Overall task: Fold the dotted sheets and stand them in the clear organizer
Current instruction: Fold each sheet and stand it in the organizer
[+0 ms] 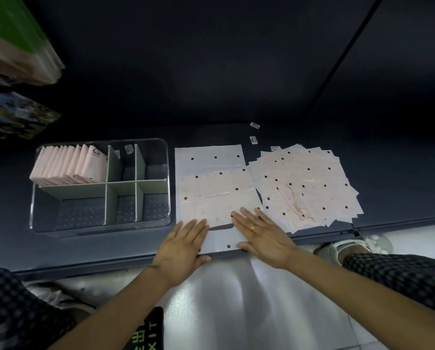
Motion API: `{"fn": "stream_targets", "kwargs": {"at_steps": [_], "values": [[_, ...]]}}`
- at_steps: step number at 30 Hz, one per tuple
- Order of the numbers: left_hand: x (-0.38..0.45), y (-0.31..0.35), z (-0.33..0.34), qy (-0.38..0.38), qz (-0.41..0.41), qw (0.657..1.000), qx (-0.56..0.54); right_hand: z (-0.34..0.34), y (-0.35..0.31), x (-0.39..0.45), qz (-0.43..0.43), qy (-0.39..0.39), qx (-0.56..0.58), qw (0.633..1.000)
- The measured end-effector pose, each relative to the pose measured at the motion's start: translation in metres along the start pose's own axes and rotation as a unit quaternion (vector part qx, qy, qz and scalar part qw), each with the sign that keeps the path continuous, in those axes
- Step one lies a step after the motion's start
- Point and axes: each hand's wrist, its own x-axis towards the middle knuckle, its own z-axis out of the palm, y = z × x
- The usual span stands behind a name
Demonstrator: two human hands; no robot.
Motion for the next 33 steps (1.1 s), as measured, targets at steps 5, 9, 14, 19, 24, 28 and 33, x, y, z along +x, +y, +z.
{"fn": "stream_targets", "kwargs": {"at_steps": [5,9,14,19,24,28,33], "values": [[-0.022,-0.03,0.003,0.012,-0.005,1.0,-0.002,0.009,0.037,-0.031,0.062,-0.012,0.014,0.998],[-0.03,-0.035,0.004,0.028,-0.011,0.999,-0.029,0.0,0.03,-0.024,0.07,0.041,0.061,0.995],[-0.03,-0.03,-0.004,0.051,-0.02,0.998,-0.037,-0.016,0.02,-0.002,0.063,0.14,0.129,0.98],[-0.026,-0.023,-0.019,0.113,-0.014,0.992,-0.049,-0.022,0.014,0.013,0.011,0.115,0.108,0.988],[-0.01,-0.019,-0.013,0.08,-0.048,0.989,-0.115,-0.024,0.018,0.017,-0.015,0.083,0.055,0.995],[0.005,-0.011,-0.022,0.085,-0.055,0.987,-0.124,-0.033,0.017,0.024,-0.001,0.093,0.049,0.994],[0.019,-0.01,-0.039,0.021,-0.055,0.989,-0.135,-0.036,0.023,0.019,0.017,0.093,0.163,0.982]]}}
